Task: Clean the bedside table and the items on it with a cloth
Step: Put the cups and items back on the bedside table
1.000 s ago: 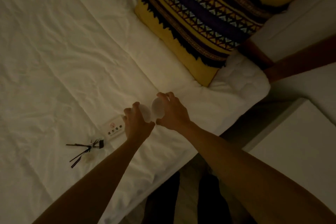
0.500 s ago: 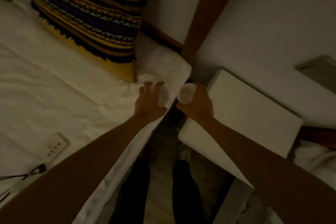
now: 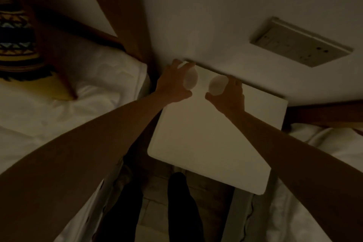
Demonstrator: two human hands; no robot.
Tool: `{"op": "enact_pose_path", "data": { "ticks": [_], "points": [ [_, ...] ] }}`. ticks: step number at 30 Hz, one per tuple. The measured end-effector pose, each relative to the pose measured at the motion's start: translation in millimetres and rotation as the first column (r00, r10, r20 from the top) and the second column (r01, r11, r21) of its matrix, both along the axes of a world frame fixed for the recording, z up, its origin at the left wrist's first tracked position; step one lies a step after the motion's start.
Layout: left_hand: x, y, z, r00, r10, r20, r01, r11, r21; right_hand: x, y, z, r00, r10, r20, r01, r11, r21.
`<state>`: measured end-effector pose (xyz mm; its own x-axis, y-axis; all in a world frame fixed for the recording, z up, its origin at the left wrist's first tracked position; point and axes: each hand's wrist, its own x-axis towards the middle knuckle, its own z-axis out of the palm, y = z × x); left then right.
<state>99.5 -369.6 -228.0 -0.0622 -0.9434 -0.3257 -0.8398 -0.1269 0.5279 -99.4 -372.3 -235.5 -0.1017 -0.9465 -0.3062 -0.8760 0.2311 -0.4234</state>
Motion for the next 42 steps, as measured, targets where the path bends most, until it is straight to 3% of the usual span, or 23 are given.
{"op": "enact_pose_path", "data": {
  "ticks": [8,19,27,29,34,38,42],
  "points": [
    [-24.4,-25.7,-23.5,0.997,-0.071,0.037,0.07,0.997,0.033,0.8,-11.0,-27.2,0.998,-0.038,0.04,0.037,0.999,0.011],
    [-34.2,-38.5,-33.0,1.0,0.003,0.013,-0.004,0.998,0.057,6.9,-18.6,-34.3,0.994,-0.101,0.047,0.101,0.995,-0.005],
    [-27.0,-31.2,-27.7,1.0,-0.019,0.019,0.017,0.994,0.104,3.6,-19.0,-24.2,0.999,-0.047,0.003,0.046,0.99,0.131],
    [-21.0,-21.3,-20.5,1.0,-0.007,-0.012,0.008,0.994,0.107,2.1,-11.5,-12.9,0.998,0.017,-0.061,-0.009,0.992,0.13],
    [18.5,25.4,11.4,0.998,0.061,-0.035,-0.058,0.995,0.087,24.2,2.8,26.8,0.954,0.171,-0.246,-0.2,0.974,-0.102],
    [81.4,69.0,33.1,0.977,0.204,-0.054,-0.2,0.976,0.083,79.5,7.6,56.0,0.921,0.322,-0.22,-0.37,0.898,-0.239],
    [142.4,132.5,47.2,0.912,0.409,-0.031,-0.404,0.91,0.094,147.2,29.2,69.1,0.86,0.489,-0.144,-0.51,0.827,-0.237]
  ]
}}
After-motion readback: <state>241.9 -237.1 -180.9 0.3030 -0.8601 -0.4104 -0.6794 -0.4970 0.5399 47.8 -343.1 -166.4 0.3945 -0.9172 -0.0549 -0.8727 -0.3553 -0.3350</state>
